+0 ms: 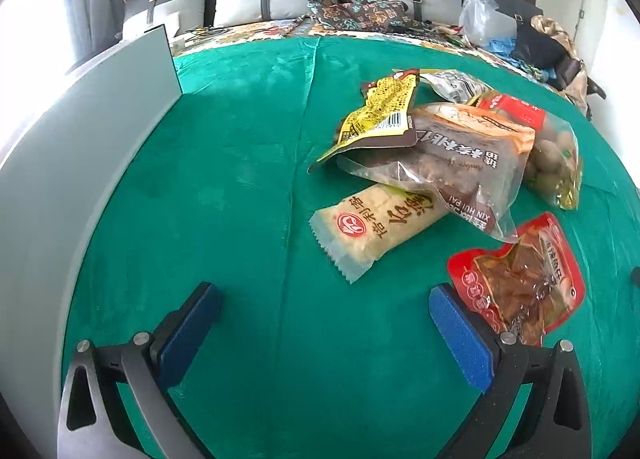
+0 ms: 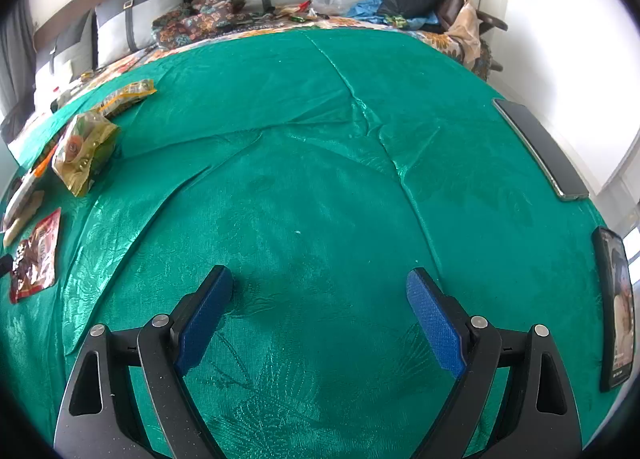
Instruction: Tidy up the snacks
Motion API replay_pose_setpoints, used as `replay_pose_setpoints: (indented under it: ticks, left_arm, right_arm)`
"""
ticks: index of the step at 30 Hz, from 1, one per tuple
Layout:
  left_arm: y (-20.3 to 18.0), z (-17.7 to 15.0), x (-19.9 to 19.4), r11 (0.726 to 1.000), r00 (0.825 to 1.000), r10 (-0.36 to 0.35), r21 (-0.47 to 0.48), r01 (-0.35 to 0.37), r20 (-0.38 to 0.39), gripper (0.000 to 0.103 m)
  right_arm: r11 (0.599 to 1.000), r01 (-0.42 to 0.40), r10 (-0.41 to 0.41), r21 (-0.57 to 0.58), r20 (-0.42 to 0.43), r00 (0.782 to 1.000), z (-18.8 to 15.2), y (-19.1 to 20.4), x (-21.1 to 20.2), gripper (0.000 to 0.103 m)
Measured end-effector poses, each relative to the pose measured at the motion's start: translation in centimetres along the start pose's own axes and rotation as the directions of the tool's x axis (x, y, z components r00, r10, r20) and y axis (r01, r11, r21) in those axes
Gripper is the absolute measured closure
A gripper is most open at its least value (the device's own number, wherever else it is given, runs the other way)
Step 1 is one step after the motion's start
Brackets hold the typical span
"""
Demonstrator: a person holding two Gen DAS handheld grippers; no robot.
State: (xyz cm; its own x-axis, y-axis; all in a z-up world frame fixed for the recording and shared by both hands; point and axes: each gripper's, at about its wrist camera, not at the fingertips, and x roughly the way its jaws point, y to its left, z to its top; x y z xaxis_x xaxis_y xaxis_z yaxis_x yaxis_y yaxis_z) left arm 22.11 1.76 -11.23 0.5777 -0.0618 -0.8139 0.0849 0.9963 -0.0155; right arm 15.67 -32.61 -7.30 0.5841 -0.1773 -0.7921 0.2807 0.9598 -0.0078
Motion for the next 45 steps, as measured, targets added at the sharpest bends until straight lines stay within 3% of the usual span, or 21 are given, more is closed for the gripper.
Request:
replay_pose_setpoints:
  ticks: [45]
  left_arm:
    - [-0.08,0.42,0.30,1.000,1.000,0.003,0.003,-0.003,0.001,0.000]
  right_arm:
    - [1.000,0.000,0.000,-0.002,0.000,1.000,-0.16,-0.10,0.11,0.012]
